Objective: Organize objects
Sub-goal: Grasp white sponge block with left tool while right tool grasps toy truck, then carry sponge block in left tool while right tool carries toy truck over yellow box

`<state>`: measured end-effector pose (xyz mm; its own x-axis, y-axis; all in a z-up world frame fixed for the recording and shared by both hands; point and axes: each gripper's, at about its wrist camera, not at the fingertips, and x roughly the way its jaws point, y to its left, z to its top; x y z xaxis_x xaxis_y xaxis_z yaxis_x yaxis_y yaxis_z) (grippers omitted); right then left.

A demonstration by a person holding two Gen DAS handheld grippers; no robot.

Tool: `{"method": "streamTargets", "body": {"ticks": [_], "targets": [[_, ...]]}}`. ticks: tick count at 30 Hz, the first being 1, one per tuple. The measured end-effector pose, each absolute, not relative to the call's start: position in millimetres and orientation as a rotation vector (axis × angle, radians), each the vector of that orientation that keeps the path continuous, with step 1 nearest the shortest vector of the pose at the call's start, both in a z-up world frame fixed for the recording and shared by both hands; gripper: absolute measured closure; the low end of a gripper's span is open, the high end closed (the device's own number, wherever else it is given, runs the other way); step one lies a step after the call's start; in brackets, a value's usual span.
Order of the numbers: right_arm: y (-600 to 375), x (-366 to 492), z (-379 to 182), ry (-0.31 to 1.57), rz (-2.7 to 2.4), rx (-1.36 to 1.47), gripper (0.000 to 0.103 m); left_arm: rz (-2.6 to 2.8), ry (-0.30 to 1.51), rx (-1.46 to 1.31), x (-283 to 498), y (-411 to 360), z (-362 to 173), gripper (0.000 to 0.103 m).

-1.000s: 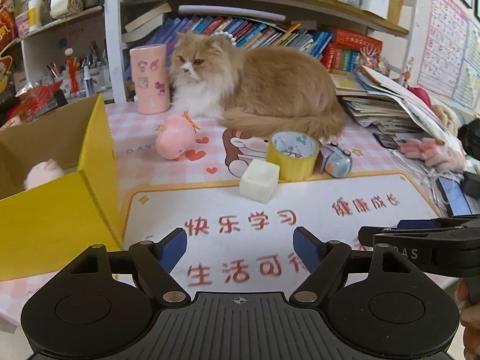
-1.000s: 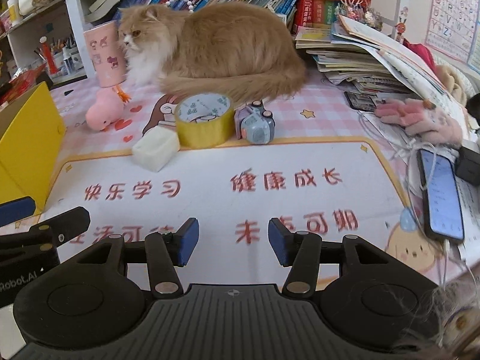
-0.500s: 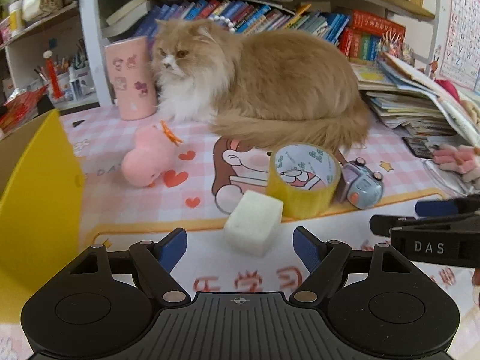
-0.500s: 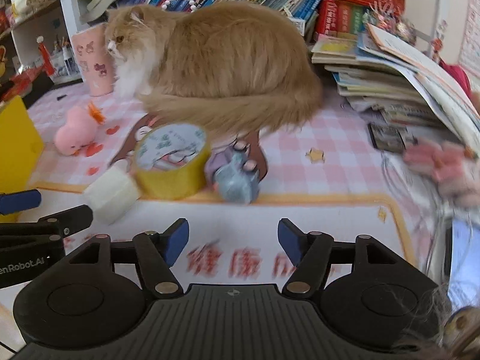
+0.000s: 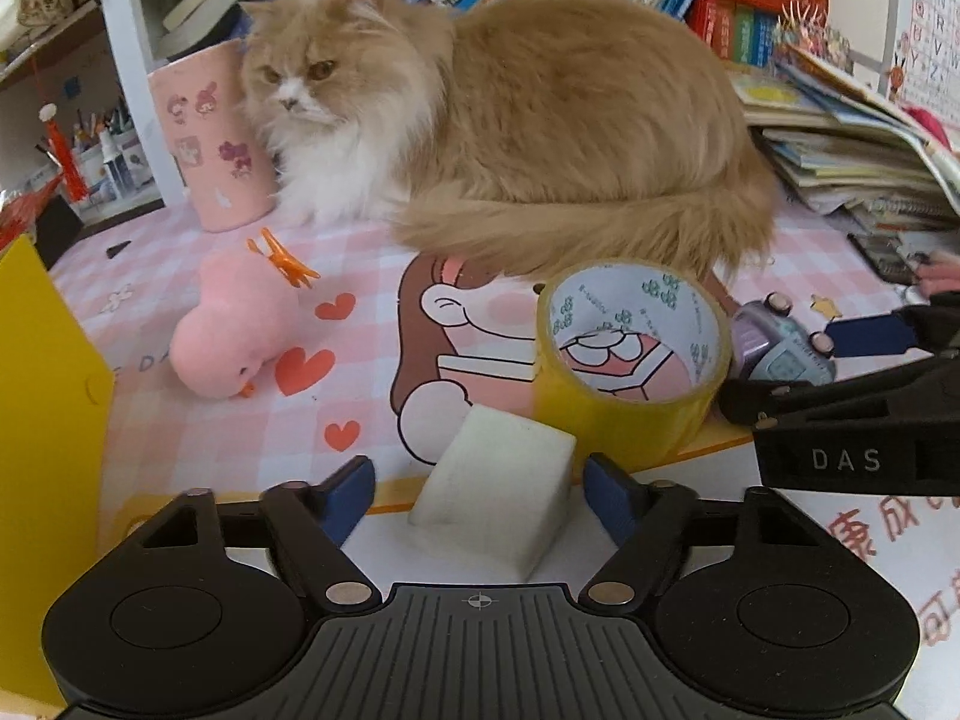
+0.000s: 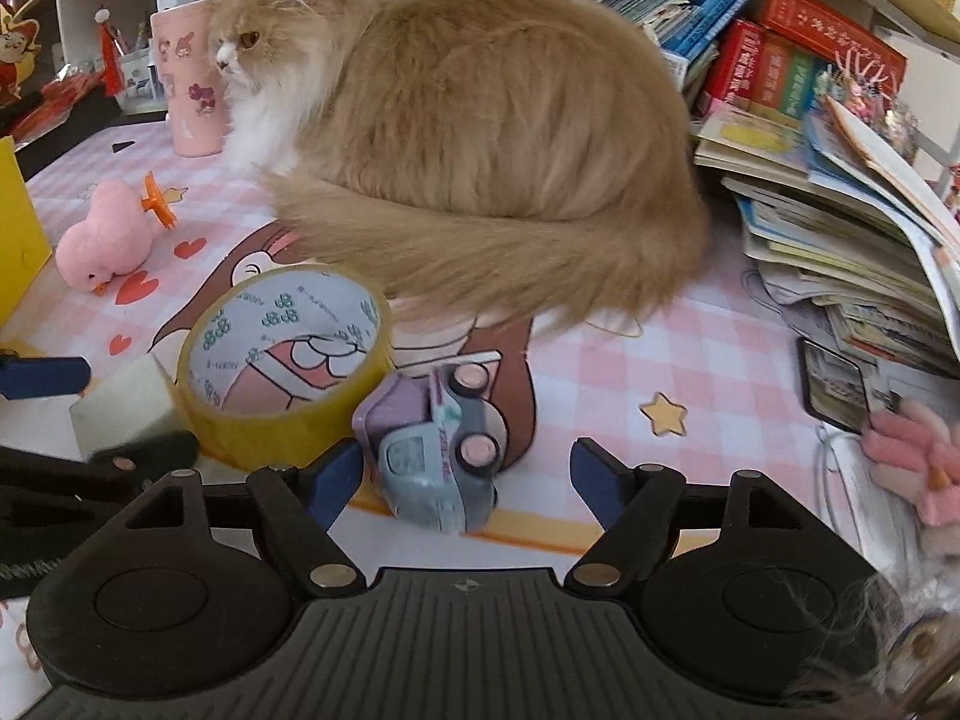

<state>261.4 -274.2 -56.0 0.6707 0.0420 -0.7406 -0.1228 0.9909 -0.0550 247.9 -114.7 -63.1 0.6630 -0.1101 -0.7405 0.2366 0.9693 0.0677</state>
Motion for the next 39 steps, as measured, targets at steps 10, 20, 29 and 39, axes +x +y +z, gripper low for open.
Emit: {"method": "streamTargets", "body": {"ticks": [10, 20, 29, 39], "targets": [[-269, 263, -54, 0.828, 0.120, -0.092, 0.062, -0.254, 0.829, 0.077, 241, -104, -53, 0.064], [-261, 220, -32, 0.828, 0.113, 0.004, 0.062, -0.226, 0.788, -0.036, 190, -68, -26, 0.065], [-215, 160, -25, 0.852, 0.189, 0.013, 0.062, -0.195, 0.784, -0.082, 131, -28, -24, 0.065], [-146, 110, -23, 0.859, 0.257, -0.043, 0.062, -0.146, 0.772, -0.105, 80, 29, -17, 0.065]]}}
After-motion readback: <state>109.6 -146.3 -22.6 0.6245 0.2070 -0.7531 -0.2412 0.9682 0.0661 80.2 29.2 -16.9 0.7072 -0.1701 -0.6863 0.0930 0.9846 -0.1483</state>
